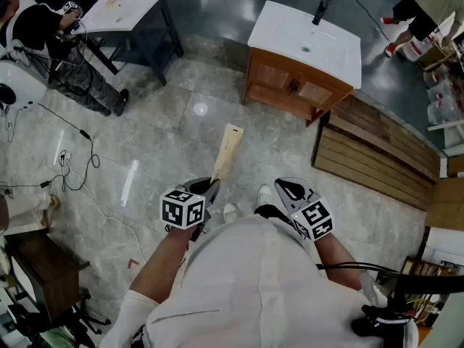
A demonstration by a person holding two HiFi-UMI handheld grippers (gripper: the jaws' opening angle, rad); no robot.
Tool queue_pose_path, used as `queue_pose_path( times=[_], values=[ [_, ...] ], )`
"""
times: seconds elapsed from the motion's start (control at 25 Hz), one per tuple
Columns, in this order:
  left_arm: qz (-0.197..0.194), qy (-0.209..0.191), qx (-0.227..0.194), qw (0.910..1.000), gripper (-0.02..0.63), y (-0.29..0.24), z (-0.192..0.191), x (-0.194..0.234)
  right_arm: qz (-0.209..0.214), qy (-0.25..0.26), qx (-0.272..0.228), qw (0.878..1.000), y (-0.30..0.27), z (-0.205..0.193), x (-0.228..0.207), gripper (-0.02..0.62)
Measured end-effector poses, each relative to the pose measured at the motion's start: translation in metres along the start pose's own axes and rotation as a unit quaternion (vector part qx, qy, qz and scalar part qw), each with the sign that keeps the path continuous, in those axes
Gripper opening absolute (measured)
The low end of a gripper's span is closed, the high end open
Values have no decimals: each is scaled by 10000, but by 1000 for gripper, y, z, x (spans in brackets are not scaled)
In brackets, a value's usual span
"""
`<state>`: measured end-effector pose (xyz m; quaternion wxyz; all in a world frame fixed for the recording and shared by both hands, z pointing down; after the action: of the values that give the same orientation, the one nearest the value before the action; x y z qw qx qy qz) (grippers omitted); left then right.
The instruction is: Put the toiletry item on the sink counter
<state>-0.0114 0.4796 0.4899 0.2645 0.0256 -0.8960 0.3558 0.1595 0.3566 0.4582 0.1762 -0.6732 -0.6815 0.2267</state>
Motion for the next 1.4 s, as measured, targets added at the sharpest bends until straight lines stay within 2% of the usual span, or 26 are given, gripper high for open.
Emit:
queue_pose_path(
  times=[0.24,0.48,0.64,0.8,0.96,1.12,1.16,1.24,1.4],
  values=[
    [-217,77,-11,9997,38,-14,8,-14,-234,-50,-66,9997,4,-1,-13,5],
    [-223,26,161,9996,38,-33,15,-16,-382,-326,-91,9987,10,-9,-26,5],
    [-159,16,198,9997,38,-57,36,-11,-390,-497,4,9980,1,-16,-56,5],
    [-38,25,220,9997,38,-90,77,-6,-430,-629,-139,9970,-14,-3,-114,6],
    [94,-42,174,9998,38,-131,133,-7,-485,-398,-269,9977,-20,18,-186,8],
    [236,-69,78,9997,38,-170,188,-11,-473,-372,-322,9977,-20,24,-249,9],
    [278,-75,44,9996,38,-178,201,-11,-480,-336,-340,9977,-21,26,-264,14],
    [337,-37,-30,9994,38,-193,224,-9,-483,-284,-329,9979,-24,27,-291,72],
    [446,-207,-5,9988,38,-219,262,0,-492,-410,-278,9976,-29,24,-325,83]
  ],
)
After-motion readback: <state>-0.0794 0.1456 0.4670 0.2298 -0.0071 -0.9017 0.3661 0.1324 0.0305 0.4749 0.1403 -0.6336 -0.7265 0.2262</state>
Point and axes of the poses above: the fingertips, and each gripper's own axes: y backward along the fingers, x to its left, z out of its top, the point moved 4 cm from there along y, backward along the fingers, and after that the axes turned 1 degree about y, right-handed, at the moved point
